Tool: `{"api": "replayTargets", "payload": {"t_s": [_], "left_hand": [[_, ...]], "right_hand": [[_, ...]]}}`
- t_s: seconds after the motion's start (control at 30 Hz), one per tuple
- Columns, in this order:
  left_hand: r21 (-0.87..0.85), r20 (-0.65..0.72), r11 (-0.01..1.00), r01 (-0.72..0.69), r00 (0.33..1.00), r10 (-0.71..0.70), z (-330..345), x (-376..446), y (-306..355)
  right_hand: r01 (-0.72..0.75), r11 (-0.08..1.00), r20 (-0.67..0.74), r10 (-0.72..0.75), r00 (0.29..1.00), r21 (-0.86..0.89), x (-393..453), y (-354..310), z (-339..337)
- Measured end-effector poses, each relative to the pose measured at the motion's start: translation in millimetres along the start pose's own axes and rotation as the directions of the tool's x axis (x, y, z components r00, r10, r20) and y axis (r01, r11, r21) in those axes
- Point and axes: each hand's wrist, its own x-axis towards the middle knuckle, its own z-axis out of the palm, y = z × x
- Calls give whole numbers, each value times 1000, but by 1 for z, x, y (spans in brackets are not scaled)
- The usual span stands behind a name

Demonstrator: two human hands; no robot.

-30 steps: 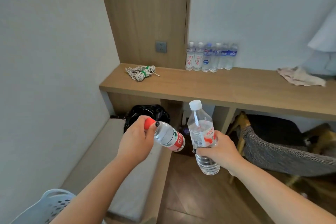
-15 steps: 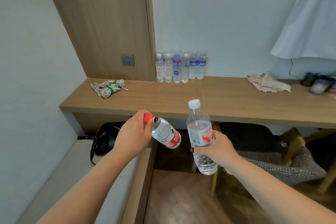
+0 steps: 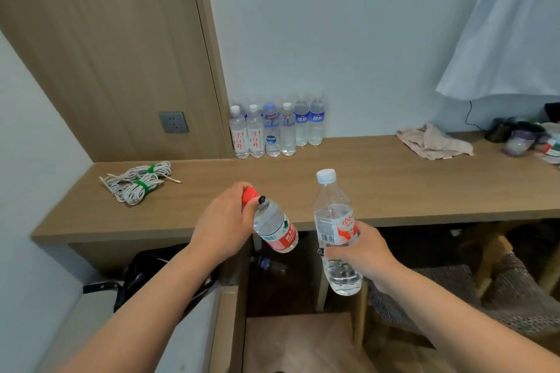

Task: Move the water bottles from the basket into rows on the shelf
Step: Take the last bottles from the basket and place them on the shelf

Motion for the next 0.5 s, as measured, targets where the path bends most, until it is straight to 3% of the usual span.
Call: {"api": "replayTargets", "payload": {"t_s": [0.3, 0.5], "left_hand": [[41, 83, 993, -106, 991, 103, 12, 130, -44], [37, 124, 993, -113, 986, 108, 35, 189, -56]], "right_hand": [[-70, 984, -95, 87, 992, 162, 111, -46, 28], [-128, 980, -154, 151, 976, 150, 178, -54, 30]]}}
